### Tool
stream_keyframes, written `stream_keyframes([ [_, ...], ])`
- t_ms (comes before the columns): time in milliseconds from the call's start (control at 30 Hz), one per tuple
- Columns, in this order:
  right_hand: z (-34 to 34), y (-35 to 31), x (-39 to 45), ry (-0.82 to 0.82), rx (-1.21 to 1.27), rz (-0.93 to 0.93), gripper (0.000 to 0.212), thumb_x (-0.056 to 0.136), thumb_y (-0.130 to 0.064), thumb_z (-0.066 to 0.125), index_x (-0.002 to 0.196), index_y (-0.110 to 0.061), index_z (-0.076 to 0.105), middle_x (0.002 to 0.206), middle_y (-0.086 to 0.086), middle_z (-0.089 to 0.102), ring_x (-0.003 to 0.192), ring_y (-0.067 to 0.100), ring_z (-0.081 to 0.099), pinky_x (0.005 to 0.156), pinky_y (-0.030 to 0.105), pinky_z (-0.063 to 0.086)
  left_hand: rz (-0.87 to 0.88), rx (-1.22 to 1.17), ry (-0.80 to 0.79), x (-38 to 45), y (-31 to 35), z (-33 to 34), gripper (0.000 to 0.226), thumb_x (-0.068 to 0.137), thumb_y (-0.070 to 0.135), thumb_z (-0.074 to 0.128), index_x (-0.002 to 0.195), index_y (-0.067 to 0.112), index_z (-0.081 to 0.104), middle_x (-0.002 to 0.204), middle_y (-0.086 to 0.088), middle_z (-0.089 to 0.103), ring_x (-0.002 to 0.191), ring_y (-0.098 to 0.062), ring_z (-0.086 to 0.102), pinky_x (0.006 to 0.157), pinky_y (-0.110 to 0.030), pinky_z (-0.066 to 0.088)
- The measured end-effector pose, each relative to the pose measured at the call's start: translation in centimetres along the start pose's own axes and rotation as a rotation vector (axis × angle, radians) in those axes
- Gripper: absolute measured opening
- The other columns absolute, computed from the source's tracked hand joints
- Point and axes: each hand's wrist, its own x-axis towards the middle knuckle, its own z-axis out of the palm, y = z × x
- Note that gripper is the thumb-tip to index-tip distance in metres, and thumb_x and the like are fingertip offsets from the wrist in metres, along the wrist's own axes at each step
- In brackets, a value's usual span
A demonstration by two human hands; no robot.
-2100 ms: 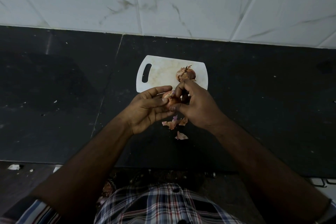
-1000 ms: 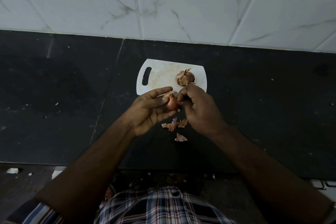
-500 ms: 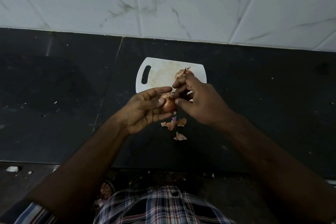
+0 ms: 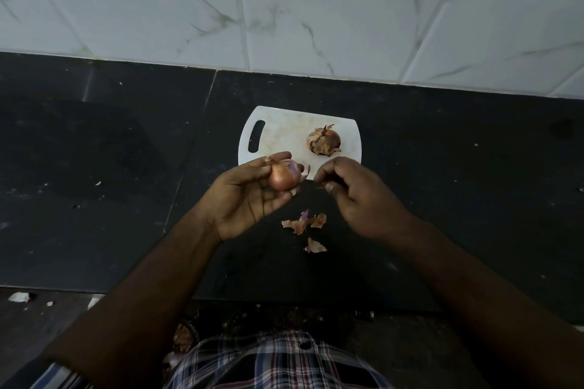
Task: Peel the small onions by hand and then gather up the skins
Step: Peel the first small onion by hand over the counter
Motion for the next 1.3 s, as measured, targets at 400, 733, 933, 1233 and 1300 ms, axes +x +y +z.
stream_keyframes([
  [400,1.5,-1.0,1.0,0.108,0.337,0.310,0.029,0.092,-0.017,0.069,0.121,-0.020,0.070,0.106,-0.006,0.074,0.080,0.014,0.073,0.077,0.043,0.062,0.049,0.150,0.002,0.6,-1.1,-0.6,0.052,0.087,0.000,0.063,0.138,0.008,0.056,0.120,-0.013,0.069,0.098,-0.024,0.071,0.080,-0.032,0.060],
  [733,1.9,-1.4,1.7,0.077,0.257,0.263,0.032,0.088,-0.016,0.072,0.120,-0.015,0.071,0.096,-0.011,0.073,0.084,0.003,0.072,0.074,0.033,0.063,0.080,0.248,-0.023,0.4,-1.0,-1.2,0.054,0.082,-0.004,0.067,0.133,0.012,0.062,0.127,-0.016,0.066,0.108,-0.030,0.069,0.082,-0.033,0.059],
  [933,2.6,-0.9,2.1,0.159,0.137,0.239,0.028,0.091,-0.012,0.064,0.118,-0.018,0.072,0.102,-0.006,0.075,0.085,0.002,0.071,0.071,0.028,0.062,0.093,0.296,-0.011,0.5,-0.9,-0.4,0.051,0.083,-0.008,0.063,0.131,0.009,0.060,0.124,-0.015,0.068,0.107,-0.028,0.069,0.082,-0.033,0.060],
  [1233,2.9,-1.4,0.8,0.184,0.008,0.091,0.035,0.096,-0.020,0.060,0.130,-0.011,0.064,0.112,0.001,0.072,0.093,0.010,0.068,0.080,0.019,0.057,0.112,0.331,0.020,1.0,-1.0,0.0,0.052,0.083,-0.008,0.062,0.133,0.008,0.059,0.120,-0.010,0.070,0.108,-0.022,0.069,0.083,-0.032,0.059],
  [1300,3.2,-1.3,0.7,0.209,-0.010,0.048,0.033,0.096,-0.016,0.059,0.127,-0.006,0.066,0.107,0.007,0.072,0.090,0.010,0.067,0.080,0.029,0.058,0.120,0.335,0.025,1.1,-1.2,0.0,0.053,0.083,-0.007,0.063,0.133,0.008,0.059,0.120,-0.011,0.070,0.107,-0.022,0.069,0.084,-0.033,0.059],
])
